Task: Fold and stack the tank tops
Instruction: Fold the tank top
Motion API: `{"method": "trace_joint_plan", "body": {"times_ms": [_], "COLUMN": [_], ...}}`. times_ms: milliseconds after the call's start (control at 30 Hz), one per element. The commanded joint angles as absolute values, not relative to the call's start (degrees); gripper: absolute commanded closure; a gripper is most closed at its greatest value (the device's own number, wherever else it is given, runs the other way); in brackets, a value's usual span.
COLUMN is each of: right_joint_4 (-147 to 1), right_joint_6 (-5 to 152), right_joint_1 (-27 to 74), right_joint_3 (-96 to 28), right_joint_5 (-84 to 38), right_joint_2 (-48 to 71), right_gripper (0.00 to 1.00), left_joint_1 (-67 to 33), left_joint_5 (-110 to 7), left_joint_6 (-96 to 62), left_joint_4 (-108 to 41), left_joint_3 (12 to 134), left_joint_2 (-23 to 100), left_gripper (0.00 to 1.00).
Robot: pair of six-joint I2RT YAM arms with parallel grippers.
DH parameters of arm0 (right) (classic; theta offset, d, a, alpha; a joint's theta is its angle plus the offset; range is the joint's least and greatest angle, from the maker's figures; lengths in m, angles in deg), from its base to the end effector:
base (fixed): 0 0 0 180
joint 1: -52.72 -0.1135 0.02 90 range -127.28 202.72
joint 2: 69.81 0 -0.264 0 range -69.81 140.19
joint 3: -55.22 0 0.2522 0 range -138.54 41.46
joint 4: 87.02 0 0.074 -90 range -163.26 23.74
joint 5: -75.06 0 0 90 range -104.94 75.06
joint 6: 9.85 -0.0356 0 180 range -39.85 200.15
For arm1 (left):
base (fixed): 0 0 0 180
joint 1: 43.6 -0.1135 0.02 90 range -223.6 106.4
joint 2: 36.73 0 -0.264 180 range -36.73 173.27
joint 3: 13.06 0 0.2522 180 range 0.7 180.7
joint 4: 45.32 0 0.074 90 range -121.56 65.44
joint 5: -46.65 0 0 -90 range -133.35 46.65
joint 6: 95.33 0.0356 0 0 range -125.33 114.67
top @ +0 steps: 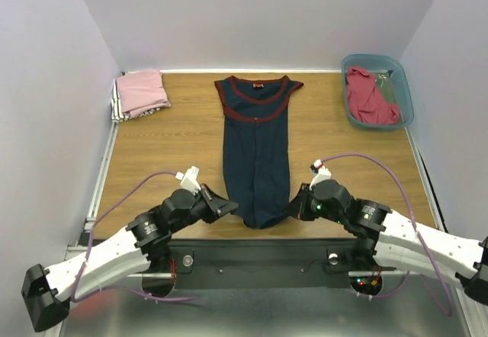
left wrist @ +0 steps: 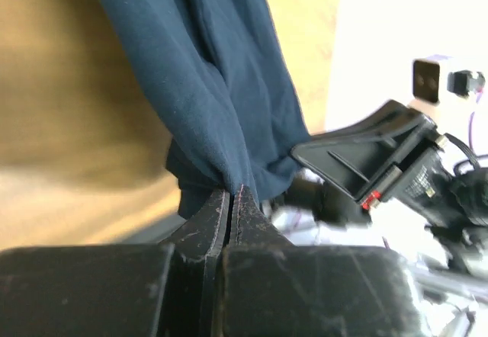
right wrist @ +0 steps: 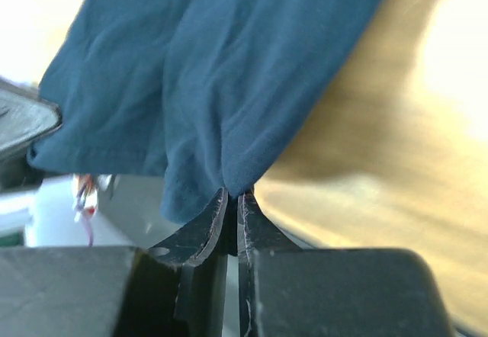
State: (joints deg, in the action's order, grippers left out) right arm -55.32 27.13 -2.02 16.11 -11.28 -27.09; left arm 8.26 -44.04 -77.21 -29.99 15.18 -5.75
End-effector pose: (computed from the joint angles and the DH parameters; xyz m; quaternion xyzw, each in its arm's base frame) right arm 0.0983 0.1352 0.2134 0.0013 0.8879 0.3541 0.2936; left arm 0.0922 -0.1181 0.2033 -0.1372 0.7977 -0.5202 0.2726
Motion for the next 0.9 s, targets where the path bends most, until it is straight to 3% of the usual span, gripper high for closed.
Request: {"method": "trace_joint_plan", "body": {"times_ms": [0, 167, 233, 400, 467, 567, 867], "right_joint_4": [-50.59, -46.29, -43.64, -42.41, -42.41, -42.49, -46.96], "right_joint_6": [18.03, 11.95, 11.42, 13.68, 16.15, 21.68, 30.92], "right_joint_1": [-15.25, -31.72, -32.71, -32.18, -28.24, -20.95, -9.43], "right_joint_3": [13.96, 6.23, 2.54, 0.15, -0.81, -3.27, -5.65], "right_joint_5": [-3.44, 11.29, 14.74, 25.03, 24.96, 23.64, 19.17], "right_joint_2": [-29.29, -19.13, -16.82, -18.12, -17.96, -16.64, -12.42], "right_gripper": [0.99, 1.0, 1.0, 0.98, 0.98, 0.98, 0.98], "left_joint_1": [17.62, 32.64, 37.67, 37.62, 36.13, 26.24, 3.53], "left_joint_5": [-36.87, -28.08, -23.08, -15.42, -12.95, -15.22, -35.26], "left_joint_6": [-85.21, -92.24, -95.05, -94.72, -91.48, -84.31, -65.11], "left_joint_4": [-17.08, -12.05, -9.42, -6.68, -7.73, -12.1, -26.89], "left_joint_3": [17.12, 23.54, 27.39, 31.46, 31.72, 32.34, 32.42], "left_joint_2": [-10.8, -7.48, -4.67, -4.21, -4.91, -4.13, 6.5], "left_gripper": [1.0, 1.0, 1.0, 1.0, 1.0, 1.0, 1.0]}}
